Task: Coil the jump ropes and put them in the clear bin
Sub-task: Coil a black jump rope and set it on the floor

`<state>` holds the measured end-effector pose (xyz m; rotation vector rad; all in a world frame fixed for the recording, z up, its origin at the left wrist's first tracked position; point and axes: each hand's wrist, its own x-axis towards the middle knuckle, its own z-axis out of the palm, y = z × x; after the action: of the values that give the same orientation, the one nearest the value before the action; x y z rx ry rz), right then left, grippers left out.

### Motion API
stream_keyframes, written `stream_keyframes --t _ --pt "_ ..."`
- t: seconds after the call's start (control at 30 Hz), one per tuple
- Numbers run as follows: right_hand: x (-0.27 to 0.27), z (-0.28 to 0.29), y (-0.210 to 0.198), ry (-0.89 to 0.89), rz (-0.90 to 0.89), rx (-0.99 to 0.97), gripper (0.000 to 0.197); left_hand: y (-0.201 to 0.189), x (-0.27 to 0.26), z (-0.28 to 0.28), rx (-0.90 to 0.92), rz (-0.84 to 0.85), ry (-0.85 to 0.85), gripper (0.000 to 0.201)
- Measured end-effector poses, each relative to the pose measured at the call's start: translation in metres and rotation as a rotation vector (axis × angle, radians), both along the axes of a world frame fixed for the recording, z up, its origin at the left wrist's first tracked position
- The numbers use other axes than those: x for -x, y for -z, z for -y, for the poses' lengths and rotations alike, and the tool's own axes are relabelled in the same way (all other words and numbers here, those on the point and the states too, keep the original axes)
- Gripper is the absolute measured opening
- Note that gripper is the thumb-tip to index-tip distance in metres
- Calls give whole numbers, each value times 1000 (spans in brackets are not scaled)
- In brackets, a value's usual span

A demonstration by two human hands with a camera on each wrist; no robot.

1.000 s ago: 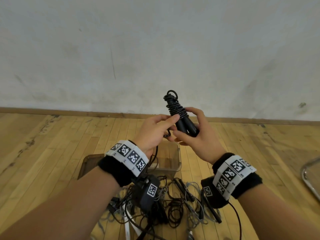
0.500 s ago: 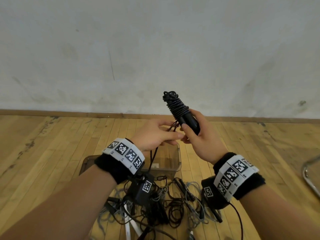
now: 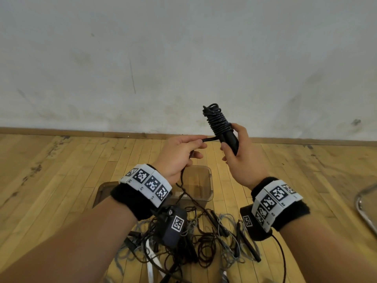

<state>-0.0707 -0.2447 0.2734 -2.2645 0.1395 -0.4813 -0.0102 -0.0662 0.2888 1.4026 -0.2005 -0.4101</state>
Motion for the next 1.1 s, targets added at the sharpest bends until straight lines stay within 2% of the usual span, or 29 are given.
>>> stream_keyframes --t 0.13,0.23,0.37,0.53,0.6,0.67,0.77,0.9,1.1 --pt "-4 -8 5 -41 13 0 50 0 5 3 22 -17 -11 14" --pt "-5 -15 9 -114 27 -93 52 0 5 2 19 -13 -21 18" --pt "-7 -14 10 -164 53 -50 53 2 6 3 -4 -7 -25 23" --pt "-5 -16 10 -163 99 -56 70 1 8 5 -57 80 -52 16" --pt "-3 -19 7 -137 110 -63 75 1 7 6 -86 119 -63 22" --pt "-2 -21 2 -120 125 -115 78 2 5 7 -61 87 -75 24" --pt "0 -21 -4 -151 81 -257 73 0 4 5 -27 30 -38 22" --pt "2 -17 -6 -238 -44 -462 60 0 4 3 -68 45 19 20" --pt "1 -16 -3 -253 9 -418 54 6 1 7 -165 143 -67 38"
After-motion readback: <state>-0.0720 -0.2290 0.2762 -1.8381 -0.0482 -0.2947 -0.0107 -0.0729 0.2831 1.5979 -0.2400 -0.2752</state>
